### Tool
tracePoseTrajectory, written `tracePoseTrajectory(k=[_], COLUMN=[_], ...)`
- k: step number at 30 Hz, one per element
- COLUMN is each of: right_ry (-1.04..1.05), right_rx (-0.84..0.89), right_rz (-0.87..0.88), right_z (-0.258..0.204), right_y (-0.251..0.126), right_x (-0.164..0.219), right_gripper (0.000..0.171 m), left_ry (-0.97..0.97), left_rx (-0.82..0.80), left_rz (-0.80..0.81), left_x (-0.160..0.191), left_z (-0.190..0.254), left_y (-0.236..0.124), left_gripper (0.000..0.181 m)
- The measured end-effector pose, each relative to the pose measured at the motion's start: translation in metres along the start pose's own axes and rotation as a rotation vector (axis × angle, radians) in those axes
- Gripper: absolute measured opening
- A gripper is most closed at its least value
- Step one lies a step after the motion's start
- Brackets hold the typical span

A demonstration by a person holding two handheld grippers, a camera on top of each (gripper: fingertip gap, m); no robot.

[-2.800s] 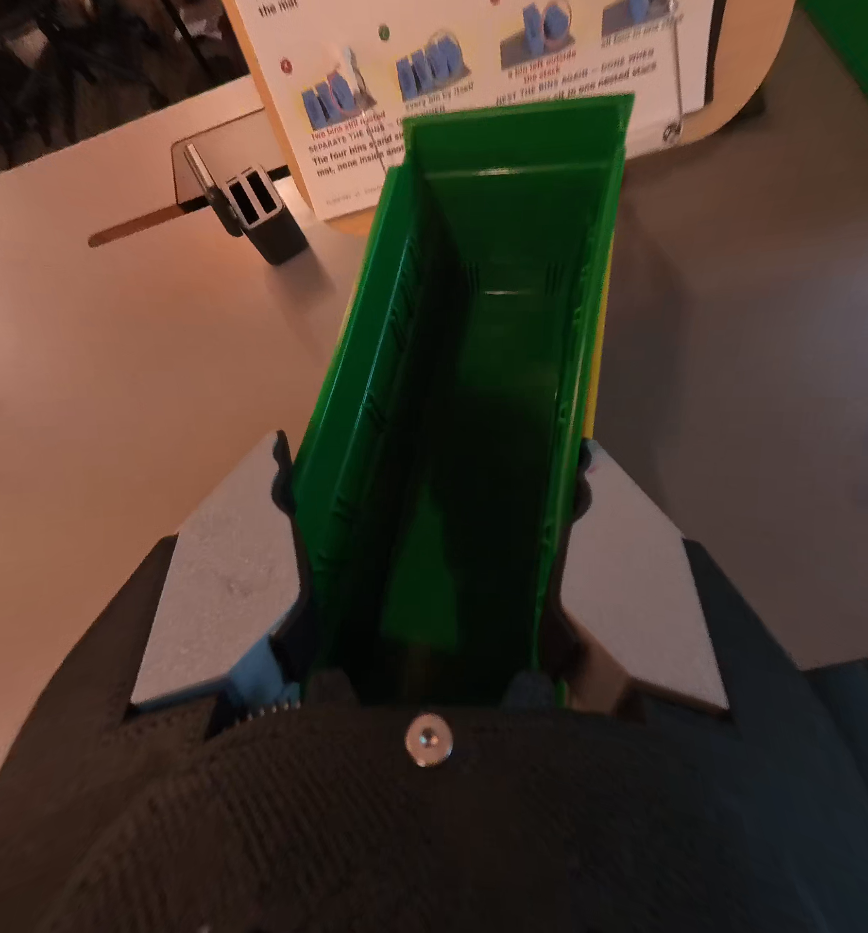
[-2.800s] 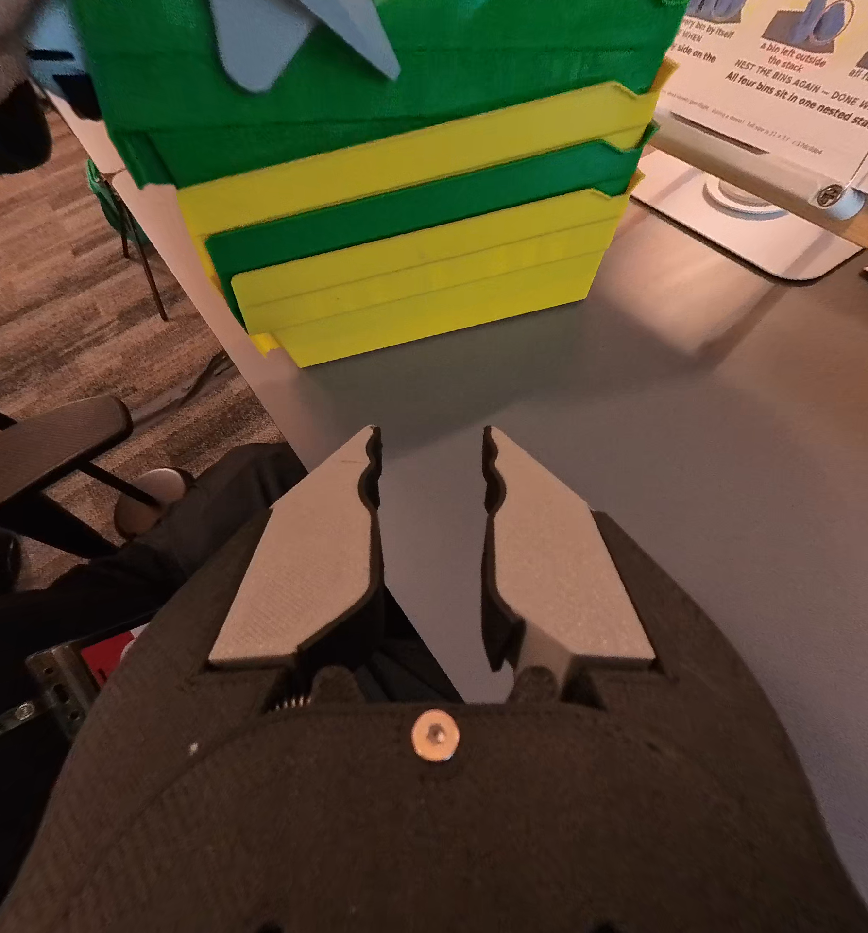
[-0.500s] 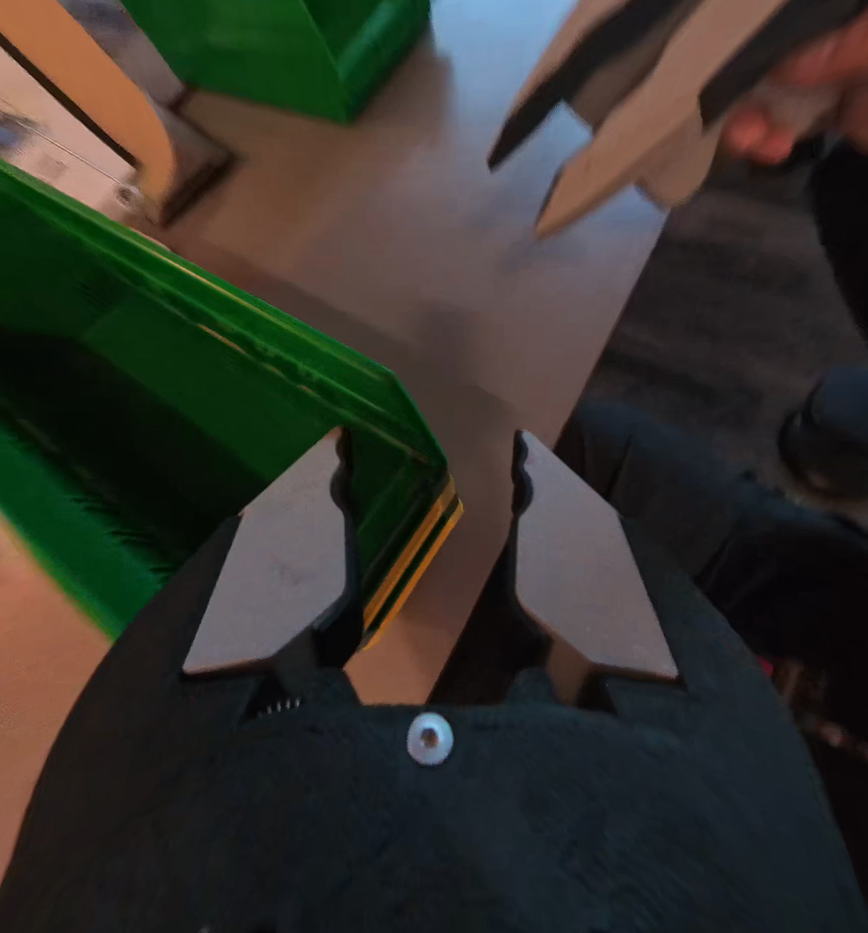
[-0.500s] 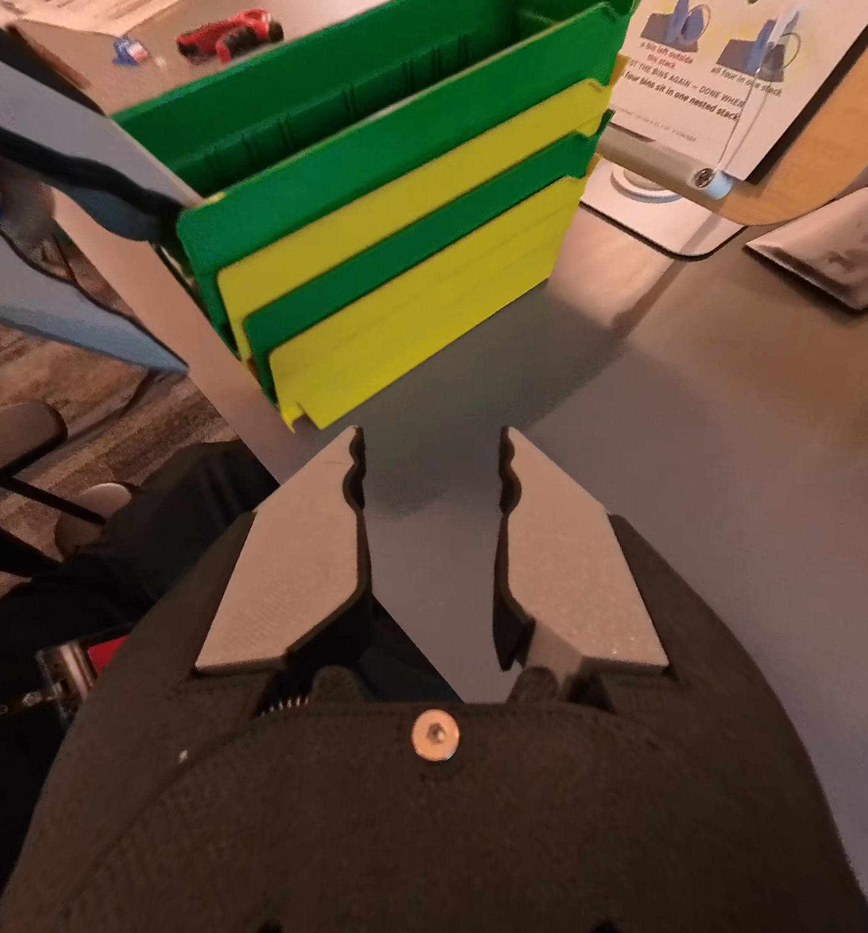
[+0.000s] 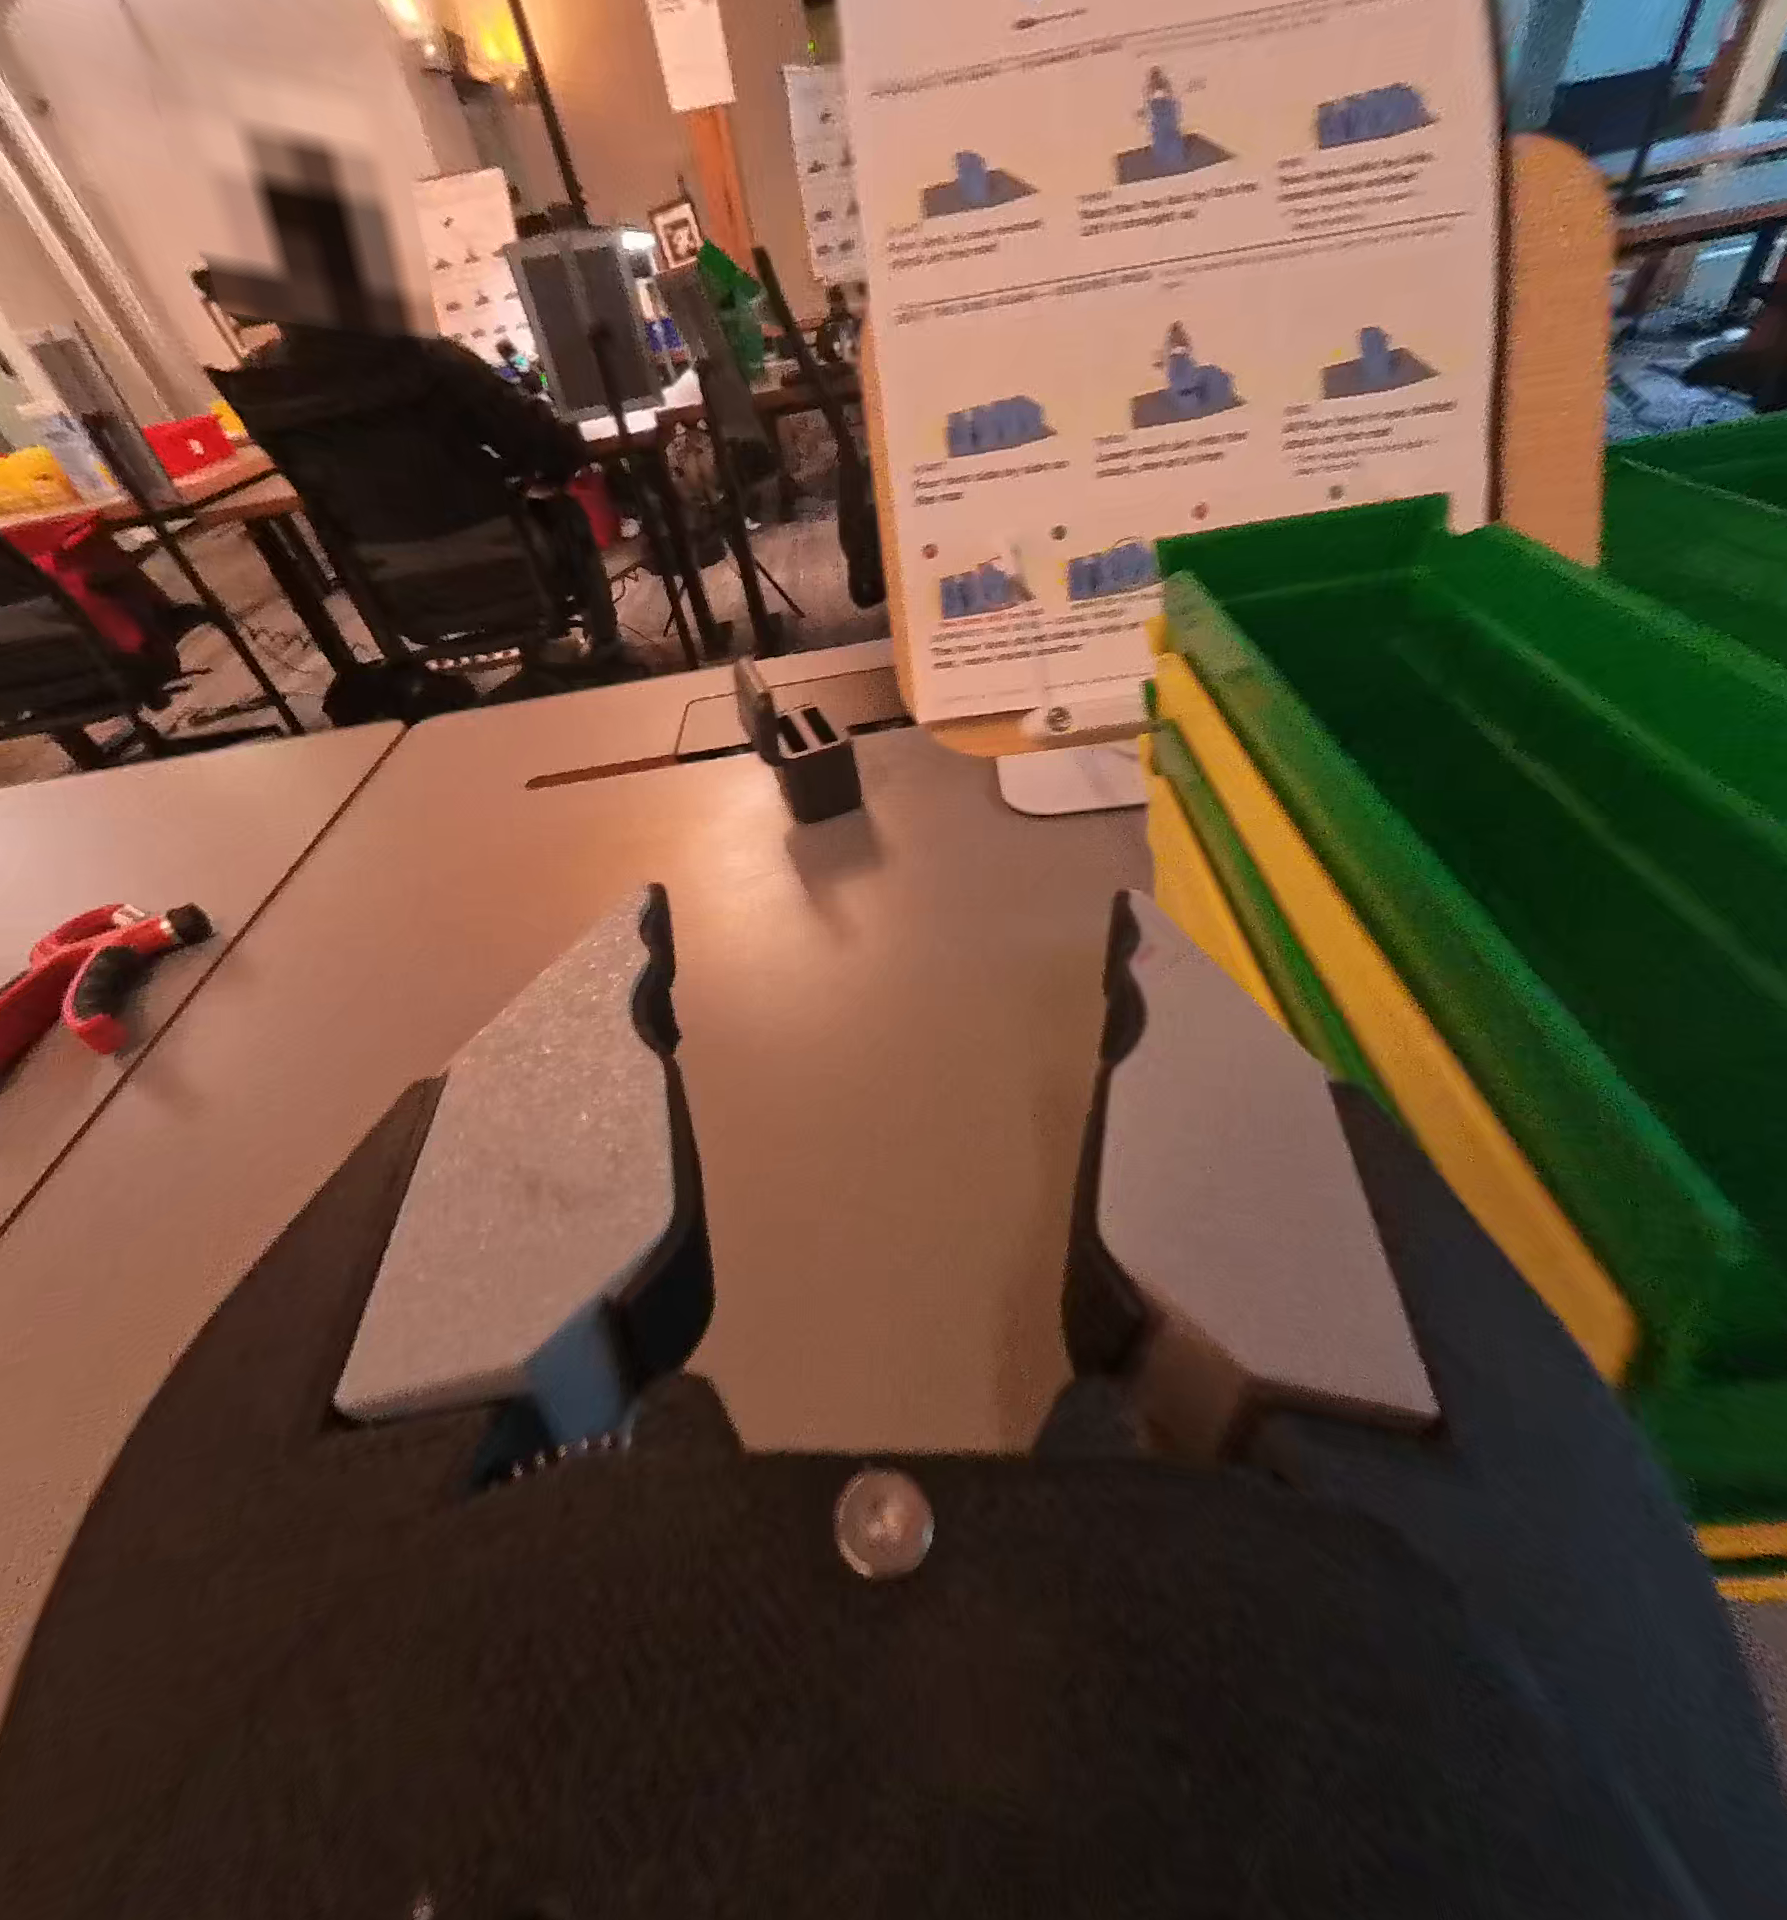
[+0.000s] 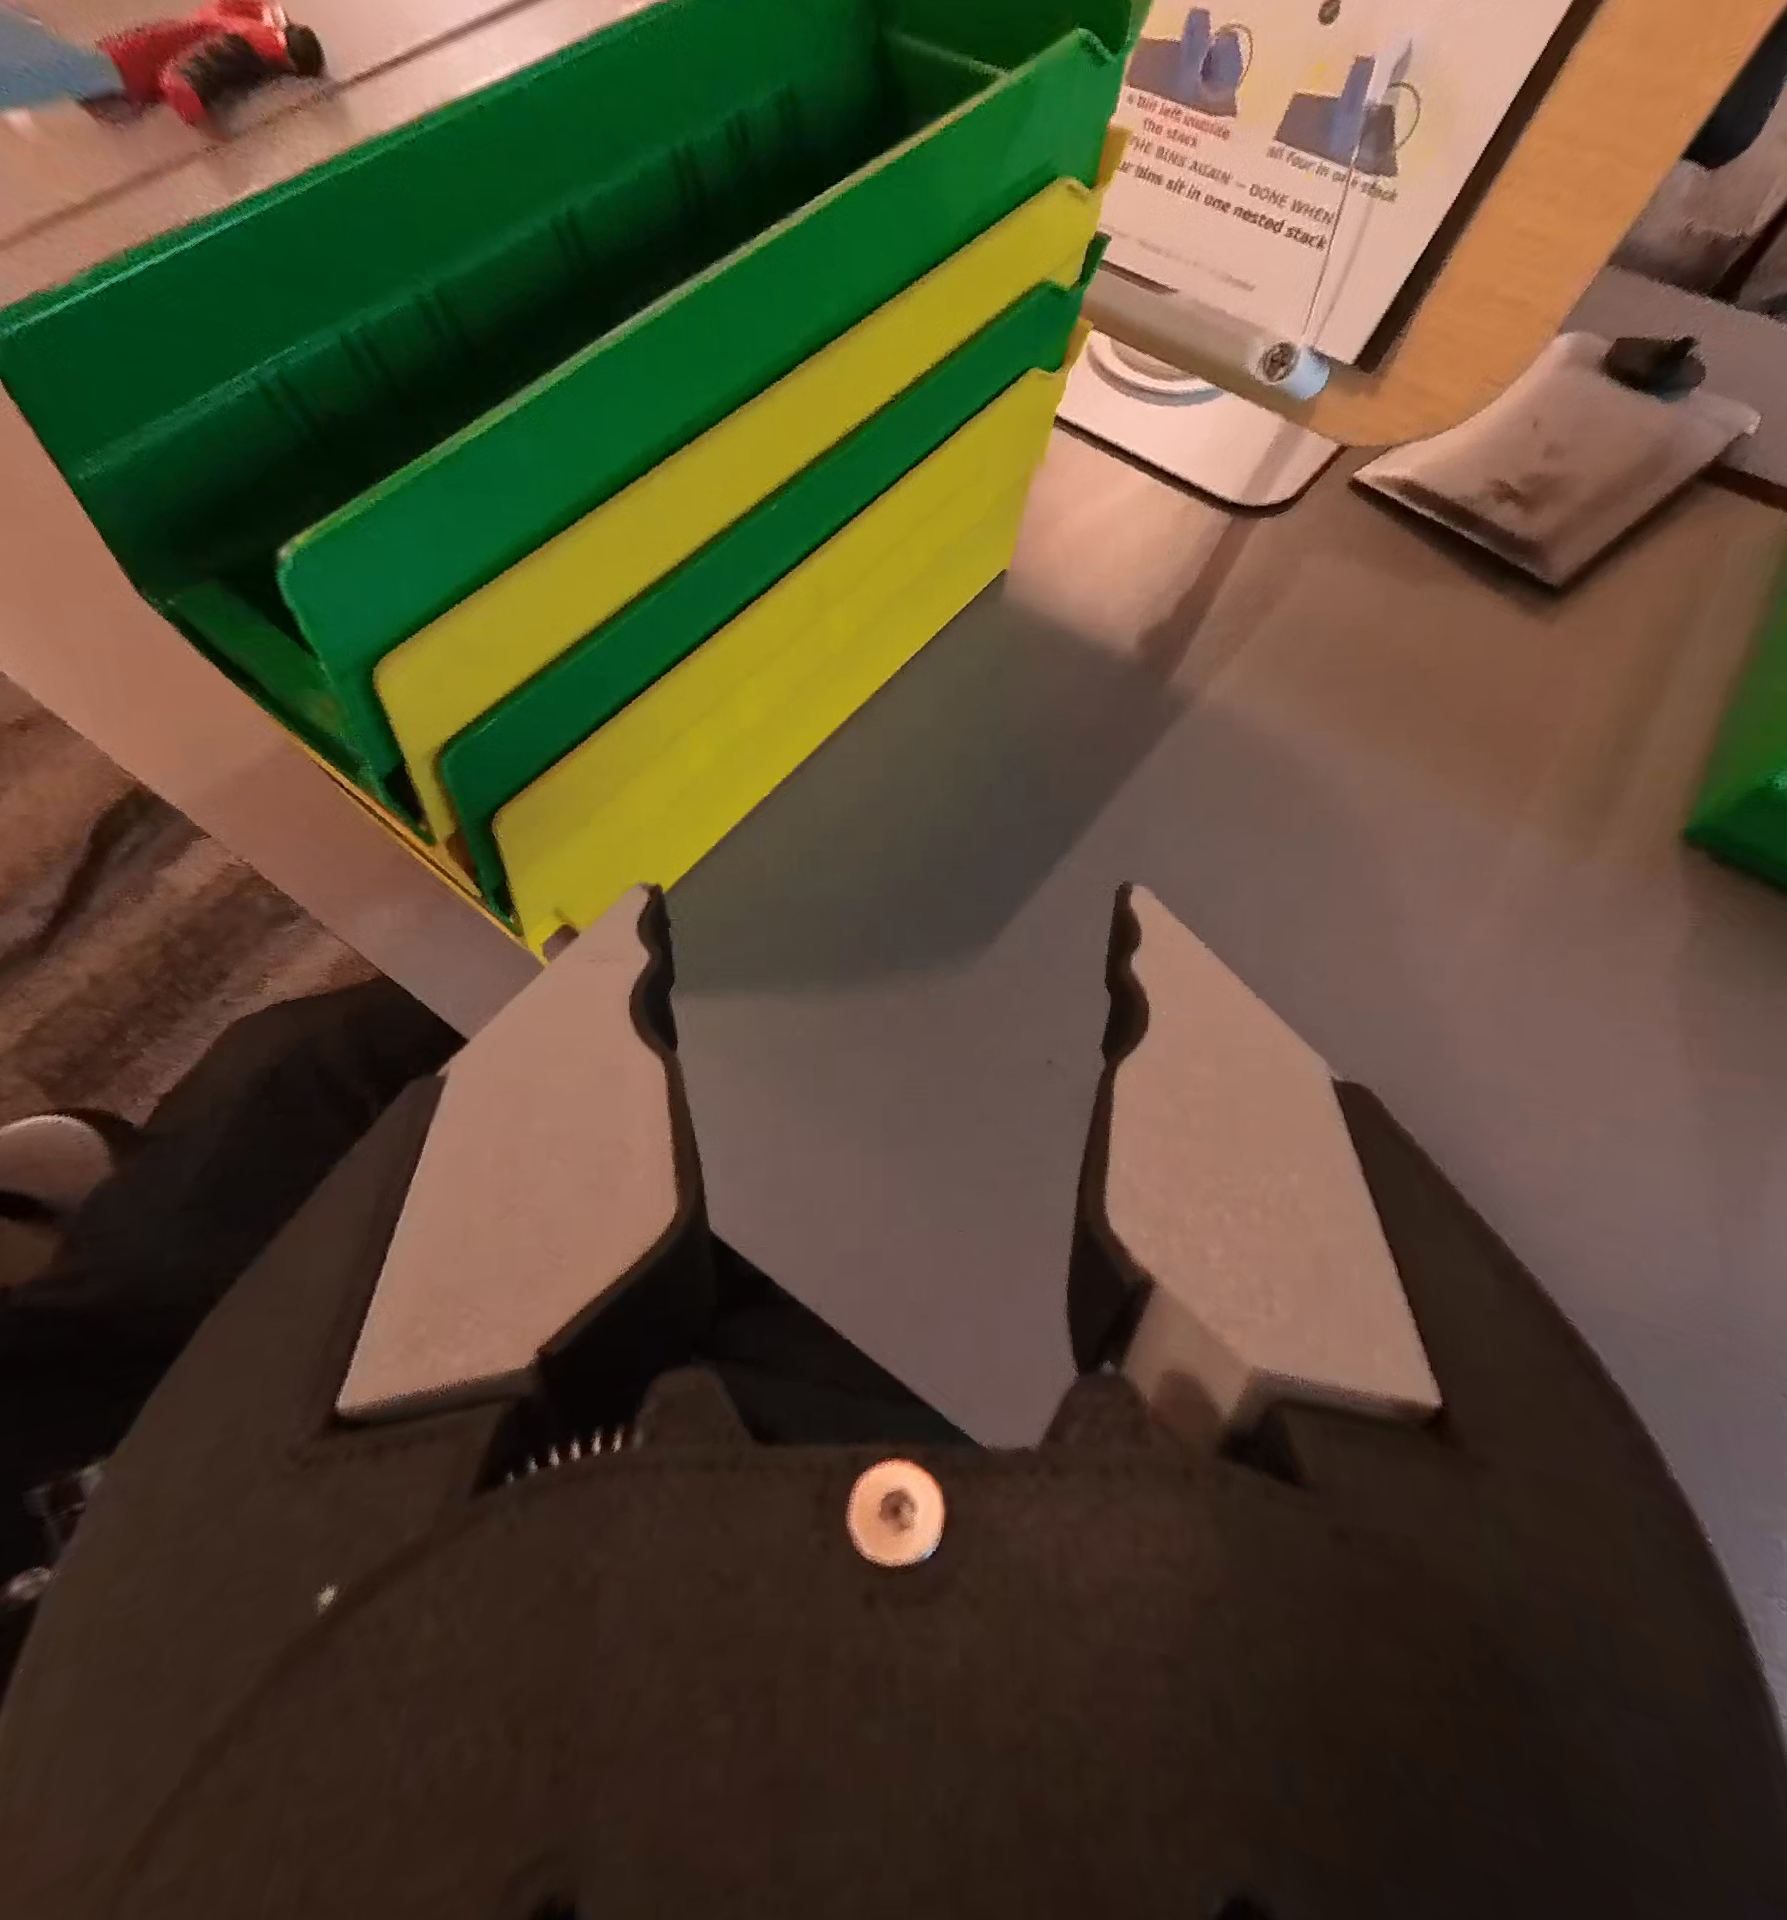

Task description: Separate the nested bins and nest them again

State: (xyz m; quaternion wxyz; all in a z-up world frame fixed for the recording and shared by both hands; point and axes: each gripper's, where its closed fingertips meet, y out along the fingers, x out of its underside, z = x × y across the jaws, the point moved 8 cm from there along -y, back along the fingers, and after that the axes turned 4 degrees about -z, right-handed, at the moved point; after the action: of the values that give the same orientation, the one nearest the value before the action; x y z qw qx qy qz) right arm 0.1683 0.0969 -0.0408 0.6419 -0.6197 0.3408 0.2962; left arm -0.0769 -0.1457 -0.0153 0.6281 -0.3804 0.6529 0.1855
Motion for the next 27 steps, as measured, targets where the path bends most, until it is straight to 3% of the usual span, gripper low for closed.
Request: tracePoseTrajectory(k=[2, 5, 11, 15, 27], right_ry=[-0.016, -0.029, -0.030, -0.027, -0.052], right_rx=[0.030, 0.020, 0.022, 0.023, 0.000], right_rz=[0.011, 0.069, 0.105, 0.102, 0.184], right_z=[-0.005, -0.015, -0.022, -0.021, -0.027], right_y=[-0.002, -0.008, -0.016, -0.020, -0.056], right_x=[-0.004, -0.010, -0.010, -0.006, -0.010], right_gripper=[0.081, 0.081, 0.079, 0.079, 0.076], left_ry=[-0.047, -0.099, -0.041, 0.099, 0.095], left_rx=[-0.004, 0.025, 0.014, -0.054, -0.083], left_rz=[-0.063, 0.024, 0.040, 0.049, 0.028], left_x=[0.002, -0.006, -0.018, -0.012, -0.006], left_z=[-0.013, -0.020, -0.018, -0.019, -0.018], left_y=[0.008, 0.002, -0.006, -0.015, -0.021], left_gripper=[0.088, 0.080, 0.081, 0.076, 0.075])
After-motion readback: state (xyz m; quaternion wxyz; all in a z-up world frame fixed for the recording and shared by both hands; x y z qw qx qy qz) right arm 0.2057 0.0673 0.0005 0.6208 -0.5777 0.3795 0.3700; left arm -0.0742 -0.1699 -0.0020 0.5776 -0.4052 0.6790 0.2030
